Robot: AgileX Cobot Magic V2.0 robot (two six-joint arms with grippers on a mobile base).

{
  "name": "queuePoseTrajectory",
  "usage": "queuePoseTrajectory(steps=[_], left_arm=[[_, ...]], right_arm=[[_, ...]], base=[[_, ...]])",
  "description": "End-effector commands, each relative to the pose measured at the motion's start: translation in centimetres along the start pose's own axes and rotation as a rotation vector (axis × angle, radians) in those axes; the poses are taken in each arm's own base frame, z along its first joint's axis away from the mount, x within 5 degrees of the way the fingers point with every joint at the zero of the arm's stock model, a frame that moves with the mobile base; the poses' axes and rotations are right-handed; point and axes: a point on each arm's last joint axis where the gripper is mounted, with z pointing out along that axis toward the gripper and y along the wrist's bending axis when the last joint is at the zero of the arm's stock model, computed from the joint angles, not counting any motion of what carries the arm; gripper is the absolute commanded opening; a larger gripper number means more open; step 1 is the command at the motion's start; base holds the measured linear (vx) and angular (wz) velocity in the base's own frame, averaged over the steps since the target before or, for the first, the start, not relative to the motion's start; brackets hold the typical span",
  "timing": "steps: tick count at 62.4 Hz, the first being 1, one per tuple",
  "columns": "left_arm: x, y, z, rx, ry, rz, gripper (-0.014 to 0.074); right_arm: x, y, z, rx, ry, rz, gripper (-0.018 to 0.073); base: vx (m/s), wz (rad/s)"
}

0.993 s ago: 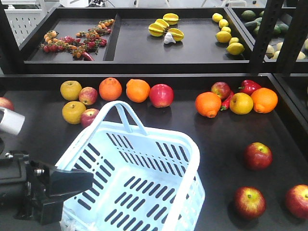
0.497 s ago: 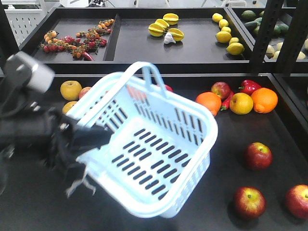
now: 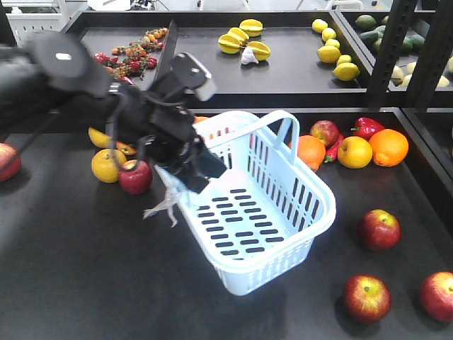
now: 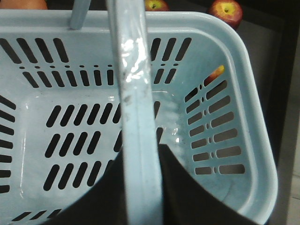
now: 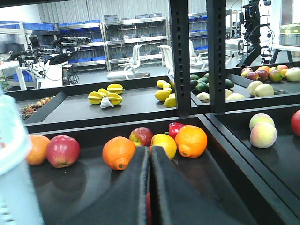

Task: Pick three apples into basket with both arms
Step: 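Lower the light-blue basket onto the table with the left gripper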

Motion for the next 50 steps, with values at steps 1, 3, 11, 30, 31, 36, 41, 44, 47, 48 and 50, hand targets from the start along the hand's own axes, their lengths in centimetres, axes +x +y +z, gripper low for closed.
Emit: queuePoseTrajectory(steps=[1,3,11,30,31,36,41,44,47,48,50], left_arm=[[-2.7,0.5,-0.5,-0.015,-0.113,0.019,-0.0007],[-2.8,0.9,0.1,-0.010,-0.107,0.016,-0.0007],[-2.7,2.2,2.1,-0.002,-0.089,0.011,-0.0007],[-2.0,3.3,4.5,0.030,-0.048,-0.006,0.0045],[-2.0,3.3,4.5,0.030,-0.048,-0.006,0.0054],[-2.0,3.4,4.6,0.026,-0.050,-0.007,0.0118],[-2.0,3.4,4.6,0.021,-0.054,-0.007,0.0218],[-2.0,3.4,4.6,0.021,-0.054,-0.007,0.0287],[-2.0,3.4,4.6,0.021,-0.054,-0.008,0.0356],[-2.0,3.4,4.6,0.021,-0.054,-0.009,0.0375],[-2.0,3.4,4.6,0.021,-0.054,-0.010,0.0420]], right_arm=[[-0.2,0.1,-0.1,-0.008,-0.067,-0.017,-0.0004],[-0.2,0.1,-0.1,-0.008,-0.067,-0.017,-0.0004],[-0.2,0.1,-0.1,-0.008,-0.067,-0.017,-0.0004],[-0.2,0.1,-0.1,-0.008,-0.067,-0.017,-0.0004],[-0.2,0.1,-0.1,-0.008,-0.067,-0.017,-0.0004],[-0.2,0.1,-0.1,-0.008,-0.067,-0.017,-0.0004],[-0.2,0.1,-0.1,-0.008,-0.067,-0.017,-0.0004],[-0.2,0.1,-0.1,-0.008,-0.067,-0.017,-0.0004],[-0.2,0.1,-0.1,-0.008,-0.067,-0.017,-0.0004],[-0.2,0.1,-0.1,-0.008,-0.067,-0.017,-0.0004],[-0.2,0.1,-0.1,-0.008,-0.067,-0.017,-0.0004]], base=[[0.00,0.00],[0.00,0.00],[0.00,0.00],[0.00,0.00],[0.00,0.00],[0.00,0.00],[0.00,0.00],[0.00,0.00],[0.00,0.00],[0.00,0.00],[0.00,0.00]])
